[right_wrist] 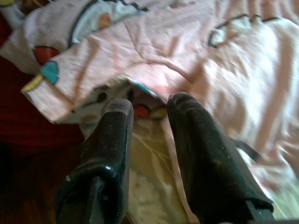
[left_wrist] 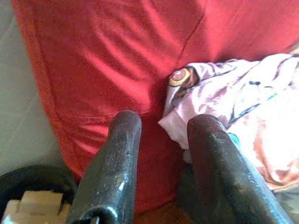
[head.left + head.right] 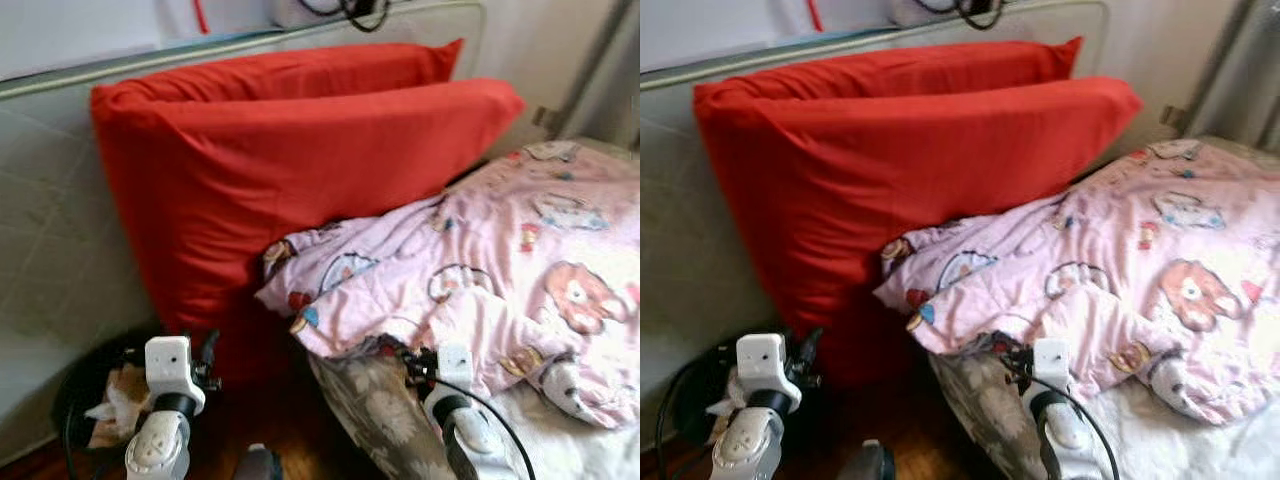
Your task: Clean up the room
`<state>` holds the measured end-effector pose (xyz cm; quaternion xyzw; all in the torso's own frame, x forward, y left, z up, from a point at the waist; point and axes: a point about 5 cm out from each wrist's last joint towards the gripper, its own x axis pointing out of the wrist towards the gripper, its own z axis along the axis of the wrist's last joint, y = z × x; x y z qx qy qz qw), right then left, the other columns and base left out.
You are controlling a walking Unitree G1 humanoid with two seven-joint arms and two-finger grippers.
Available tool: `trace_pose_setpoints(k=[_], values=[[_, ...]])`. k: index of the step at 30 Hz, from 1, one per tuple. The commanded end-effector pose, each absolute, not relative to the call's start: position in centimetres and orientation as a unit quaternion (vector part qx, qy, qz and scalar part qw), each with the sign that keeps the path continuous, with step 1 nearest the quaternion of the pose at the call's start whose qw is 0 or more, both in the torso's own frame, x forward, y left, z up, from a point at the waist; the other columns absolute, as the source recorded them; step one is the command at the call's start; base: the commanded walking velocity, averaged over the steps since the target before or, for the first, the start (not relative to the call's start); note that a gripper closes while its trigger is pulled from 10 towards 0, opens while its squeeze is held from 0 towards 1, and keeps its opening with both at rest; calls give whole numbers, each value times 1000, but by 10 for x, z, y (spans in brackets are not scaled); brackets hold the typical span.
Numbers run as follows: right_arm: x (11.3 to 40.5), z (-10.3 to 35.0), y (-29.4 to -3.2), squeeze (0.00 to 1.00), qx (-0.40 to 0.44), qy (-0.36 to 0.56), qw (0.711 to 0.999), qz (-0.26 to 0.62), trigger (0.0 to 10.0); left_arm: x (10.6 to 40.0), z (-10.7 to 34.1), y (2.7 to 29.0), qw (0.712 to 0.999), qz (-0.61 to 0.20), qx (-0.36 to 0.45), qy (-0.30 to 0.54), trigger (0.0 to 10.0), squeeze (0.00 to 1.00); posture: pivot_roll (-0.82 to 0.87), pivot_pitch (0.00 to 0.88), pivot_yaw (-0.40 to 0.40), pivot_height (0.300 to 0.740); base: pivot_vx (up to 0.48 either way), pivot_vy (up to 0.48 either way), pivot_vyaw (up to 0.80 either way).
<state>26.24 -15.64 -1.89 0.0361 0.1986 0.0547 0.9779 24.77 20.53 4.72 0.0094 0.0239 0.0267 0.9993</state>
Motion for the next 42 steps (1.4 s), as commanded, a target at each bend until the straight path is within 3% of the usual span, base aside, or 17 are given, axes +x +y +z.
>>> trace_pose_setpoints(k=[1, 7, 21, 37, 38, 39, 42], values=[[264, -20, -156, 0, 31, 210, 976, 51, 10000, 248, 49, 207, 999, 29, 4, 25, 10000, 0, 67, 0, 2, 635, 0, 0, 0], [266, -16, -156, 0, 35, 194, 979, 46, 10000, 247, 49, 207, 999, 28, 4, 26, 10000, 0, 69, 0, 0, 625, 0, 0, 0], [279, -16, -159, 0, 69, 253, 965, -2, 10000, 247, 51, 206, 999, 22, 3, 28, 10000, 0, 90, 0, 1, 625, 0, 0, 0], [284, -18, -158, 0, 45, 293, 955, -24, 10000, 255, 62, 202, 1000, 11, 6, 16, 10000, 0, 135, 0, 1, 600, 0, 0, 0], [284, -18, -158, 851, 48, 293, 955, -23, 10000, 256, 63, 202, 1000, 9, 6, 14, 10000, 0, 145, 0, 0, 600, 0, 0, 0], [283, -18, -157, 1000, 50, 293, 955, -21, 10000, 256, 65, 201, 1000, 8, 7, 12, 10000, 0, 147, 8, 0, 600, 0, 0, 0], [283, -18, -157, 1000, 45, 295, 954, -17, 10000, 256, 68, 202, 1000, 6, 9, 8, 10000, 0, 154, 38, -2, 600, 0, 0, 0]])
